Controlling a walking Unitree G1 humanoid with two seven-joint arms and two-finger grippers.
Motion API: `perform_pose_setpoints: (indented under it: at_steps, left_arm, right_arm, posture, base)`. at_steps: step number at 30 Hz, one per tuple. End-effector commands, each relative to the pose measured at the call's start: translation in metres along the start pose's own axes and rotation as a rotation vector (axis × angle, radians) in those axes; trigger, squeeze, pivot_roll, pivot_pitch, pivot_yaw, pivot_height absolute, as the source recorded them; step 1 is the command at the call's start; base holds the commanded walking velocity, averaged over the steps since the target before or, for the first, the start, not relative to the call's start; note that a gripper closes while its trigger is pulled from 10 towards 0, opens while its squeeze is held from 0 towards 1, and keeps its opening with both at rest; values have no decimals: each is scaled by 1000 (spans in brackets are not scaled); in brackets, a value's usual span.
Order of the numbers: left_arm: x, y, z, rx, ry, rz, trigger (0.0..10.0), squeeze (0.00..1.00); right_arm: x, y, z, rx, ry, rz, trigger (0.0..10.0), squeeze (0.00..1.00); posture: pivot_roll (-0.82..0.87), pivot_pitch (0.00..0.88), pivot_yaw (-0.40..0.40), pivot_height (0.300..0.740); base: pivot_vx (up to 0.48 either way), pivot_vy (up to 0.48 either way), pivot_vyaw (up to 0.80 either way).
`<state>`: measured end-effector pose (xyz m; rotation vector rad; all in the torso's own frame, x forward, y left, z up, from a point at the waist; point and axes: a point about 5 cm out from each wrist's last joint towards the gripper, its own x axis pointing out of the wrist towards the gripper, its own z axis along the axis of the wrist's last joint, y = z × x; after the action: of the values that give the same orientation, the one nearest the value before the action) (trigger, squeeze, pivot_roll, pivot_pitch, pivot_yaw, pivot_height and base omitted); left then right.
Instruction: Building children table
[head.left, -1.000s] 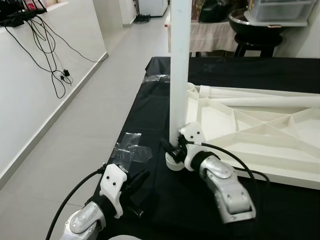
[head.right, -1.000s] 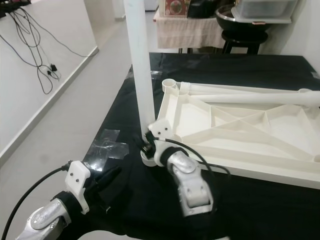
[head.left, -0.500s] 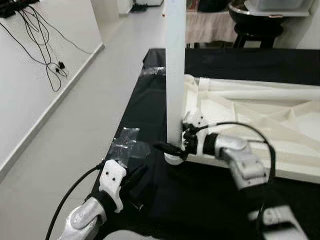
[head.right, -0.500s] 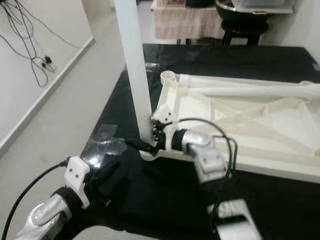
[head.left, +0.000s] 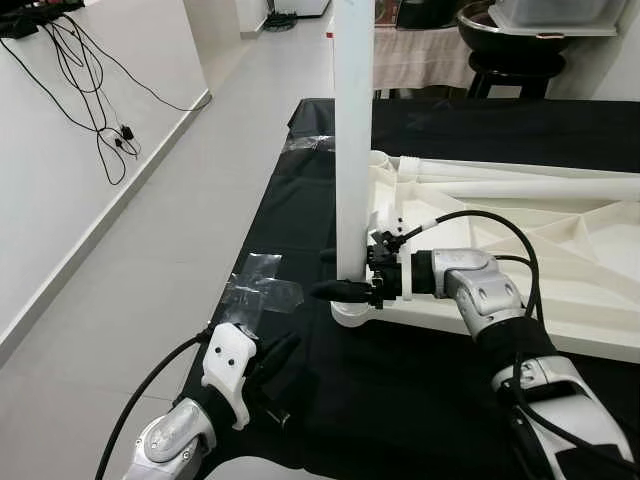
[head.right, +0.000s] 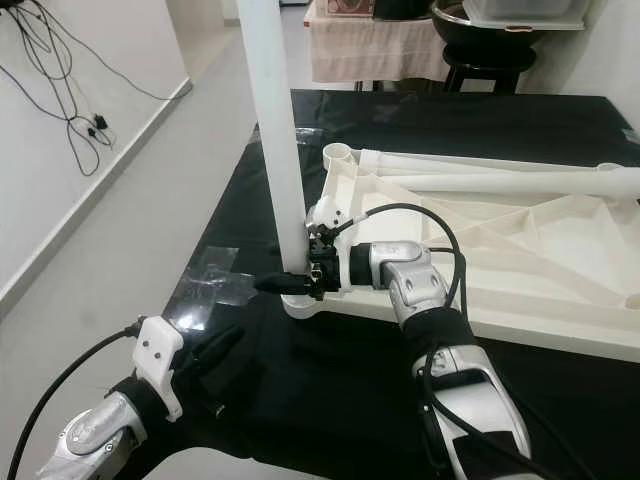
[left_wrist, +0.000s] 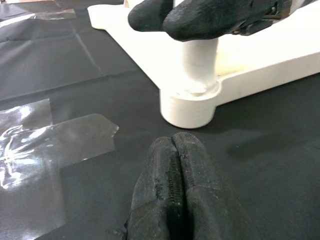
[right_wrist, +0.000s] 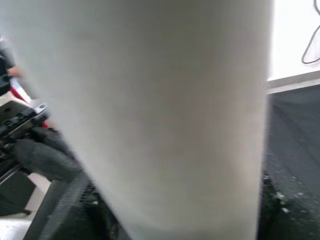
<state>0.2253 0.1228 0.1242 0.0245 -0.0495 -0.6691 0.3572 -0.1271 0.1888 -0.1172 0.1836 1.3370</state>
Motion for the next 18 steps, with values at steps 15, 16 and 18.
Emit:
perform_pose_setpoints:
  at_steps: [15, 16, 18]
  left_arm:
    - [-7, 1, -2, -1, 16, 4, 10000, 0]
    - [-7, 1, -2, -1, 16, 4, 10000, 0]
    - [-7, 2, -2, 1, 18, 3, 10000, 0]
  right_arm:
    - [-9, 9, -37, 91, -81, -722, 0, 0]
    - [0, 28, -51, 167, -65, -851, 0, 0]
    - [8, 44, -56, 181, -56, -909, 0, 0]
  posture:
    - [-16, 145, 28, 740]
    - [-16, 145, 28, 740]
    - [-15, 150, 42, 740]
  base:
    - [0, 0, 0]
    - [0, 0, 0]
    - [0, 0, 0]
